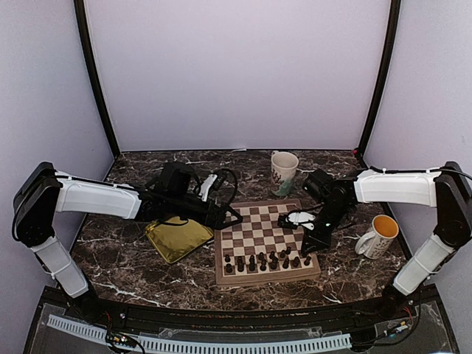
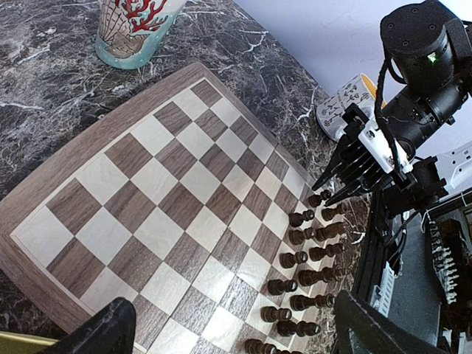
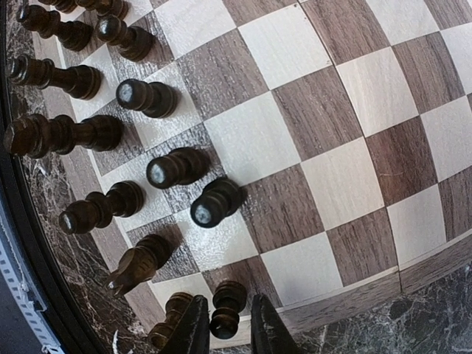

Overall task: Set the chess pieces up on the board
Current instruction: Place the pawn at a7, then adjust the pawn at b7.

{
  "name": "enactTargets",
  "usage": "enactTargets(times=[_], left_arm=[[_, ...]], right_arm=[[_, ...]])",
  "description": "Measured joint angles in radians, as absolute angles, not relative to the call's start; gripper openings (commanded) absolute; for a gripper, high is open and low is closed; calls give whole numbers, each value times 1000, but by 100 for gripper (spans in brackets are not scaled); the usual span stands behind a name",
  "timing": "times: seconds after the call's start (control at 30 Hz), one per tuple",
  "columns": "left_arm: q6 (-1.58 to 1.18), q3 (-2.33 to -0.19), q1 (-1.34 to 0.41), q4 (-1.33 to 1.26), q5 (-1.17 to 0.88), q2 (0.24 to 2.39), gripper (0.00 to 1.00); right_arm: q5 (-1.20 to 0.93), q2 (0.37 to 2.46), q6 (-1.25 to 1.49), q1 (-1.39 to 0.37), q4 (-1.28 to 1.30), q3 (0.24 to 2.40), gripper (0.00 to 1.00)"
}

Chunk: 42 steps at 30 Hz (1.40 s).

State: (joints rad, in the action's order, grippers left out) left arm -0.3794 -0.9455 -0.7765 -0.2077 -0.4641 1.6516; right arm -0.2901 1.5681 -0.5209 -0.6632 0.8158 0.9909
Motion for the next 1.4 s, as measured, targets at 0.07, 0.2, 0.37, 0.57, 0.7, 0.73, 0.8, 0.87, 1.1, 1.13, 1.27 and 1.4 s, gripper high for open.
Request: enactTargets(times=[0.07, 0.2, 0.37, 0.57, 0.7, 0.73, 0.8, 0.87, 1.1, 1.13, 1.27, 1.4], left_arm=[[-382, -945, -776, -207, -464, 1652, 96], [-385, -945, -776, -208, -465, 1652, 96], [-387, -945, -776, -207, -467, 1652, 96], [-390, -936, -776, -213, -464, 1651, 97], [-390, -918, -776, -213, -459, 1648, 97], [-390, -915, -776, -213, -459, 1647, 97], [-390, -913, -776, -212, -456, 1642, 97], [-390, -912, -776, -212, -455, 1637, 97], [-390, -908, -776, -214, -455, 1634, 97], [-390, -907, -776, -214, -455, 1634, 97], [-390, -907, -776, -215, -455, 1634, 97], [-393, -904, -776, -215, -455, 1634, 97]], right_arm=[[-290, 1568, -521, -663, 816, 991, 23], [-293, 1568, -518, -663, 824, 996, 27], [-321, 1568, -515, -663, 847, 1058, 28], [-371, 1597, -514, -663, 841, 1132, 28], [-393, 1653, -514, -663, 839, 1150, 28], [-397, 1660, -514, -663, 839, 1153, 28], [-406, 1672, -515, -663, 839, 1159, 28], [-414, 1680, -515, -663, 839, 1166, 28], [-430, 1702, -515, -667, 839, 1177, 27], [-431, 1704, -515, -667, 838, 1179, 27], [-435, 1715, -515, -669, 838, 1180, 27], [-441, 1729, -515, -669, 839, 1180, 26]])
